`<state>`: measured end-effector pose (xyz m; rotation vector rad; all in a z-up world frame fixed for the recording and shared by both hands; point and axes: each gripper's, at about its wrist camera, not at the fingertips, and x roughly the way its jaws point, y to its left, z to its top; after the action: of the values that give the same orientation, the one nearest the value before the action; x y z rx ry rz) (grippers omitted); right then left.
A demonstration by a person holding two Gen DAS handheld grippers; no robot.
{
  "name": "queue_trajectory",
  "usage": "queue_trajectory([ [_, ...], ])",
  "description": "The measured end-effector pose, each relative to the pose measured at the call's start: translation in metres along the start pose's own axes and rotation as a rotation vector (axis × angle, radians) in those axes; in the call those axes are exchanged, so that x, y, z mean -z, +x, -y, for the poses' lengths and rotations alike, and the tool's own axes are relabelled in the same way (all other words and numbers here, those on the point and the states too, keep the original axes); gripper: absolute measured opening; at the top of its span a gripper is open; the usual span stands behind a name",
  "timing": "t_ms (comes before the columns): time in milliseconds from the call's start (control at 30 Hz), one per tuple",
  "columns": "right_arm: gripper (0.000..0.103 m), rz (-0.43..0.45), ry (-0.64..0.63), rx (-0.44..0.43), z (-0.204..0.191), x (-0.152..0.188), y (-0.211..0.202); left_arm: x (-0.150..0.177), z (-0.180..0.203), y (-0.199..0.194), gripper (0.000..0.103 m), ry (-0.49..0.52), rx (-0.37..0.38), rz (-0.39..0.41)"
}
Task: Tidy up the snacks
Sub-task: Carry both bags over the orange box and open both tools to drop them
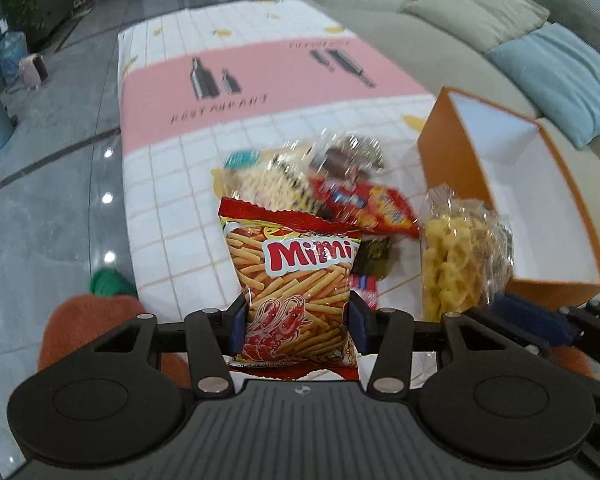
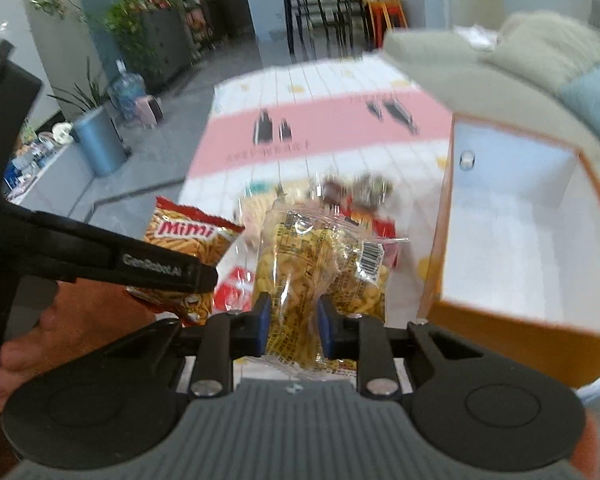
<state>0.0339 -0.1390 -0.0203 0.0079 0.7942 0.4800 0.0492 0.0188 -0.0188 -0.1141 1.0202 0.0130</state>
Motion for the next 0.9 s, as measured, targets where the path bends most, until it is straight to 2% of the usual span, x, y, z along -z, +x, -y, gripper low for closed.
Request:
queue_trajectory([
  [133, 0.022, 0.059, -0.031, 0.019, 0.007, -0.017, -0.019, -0.012, 0.014, -0.017, 0.055, 0.019, 0.026, 0.05],
  [267, 0.022, 0.118, -0.064, 0.091, 0.027, -0.034, -0.034, -0.028, 0.034, -0.027, 0.055, 0.042, 0.063, 0.092],
  [433, 0.022, 0.129, -0.057, 0.164, 0.064, -0.051, -0.039, -0.049, 0.072, -0.03, 0.055, 0.098, 0.143, 0.117],
  [600, 0.022, 0.057, -0.067, 0.231, 0.107, -0.056, -0.032, -0.069, 0.116, -0.014, 0.055, 0.158, 0.213, 0.098],
  [700, 0.022, -0.004, -0.063, 0.25, 0.131, -0.057, -0.025, -0.079, 0.143, 0.002, 0.055, 0.19, 0.248, 0.052],
  [900, 0.022, -0.133, -0.044, 0.26, 0.174, -0.057, 0.003, -0.086, 0.182, 0.037, 0.055, 0.263, 0.266, -0.044],
])
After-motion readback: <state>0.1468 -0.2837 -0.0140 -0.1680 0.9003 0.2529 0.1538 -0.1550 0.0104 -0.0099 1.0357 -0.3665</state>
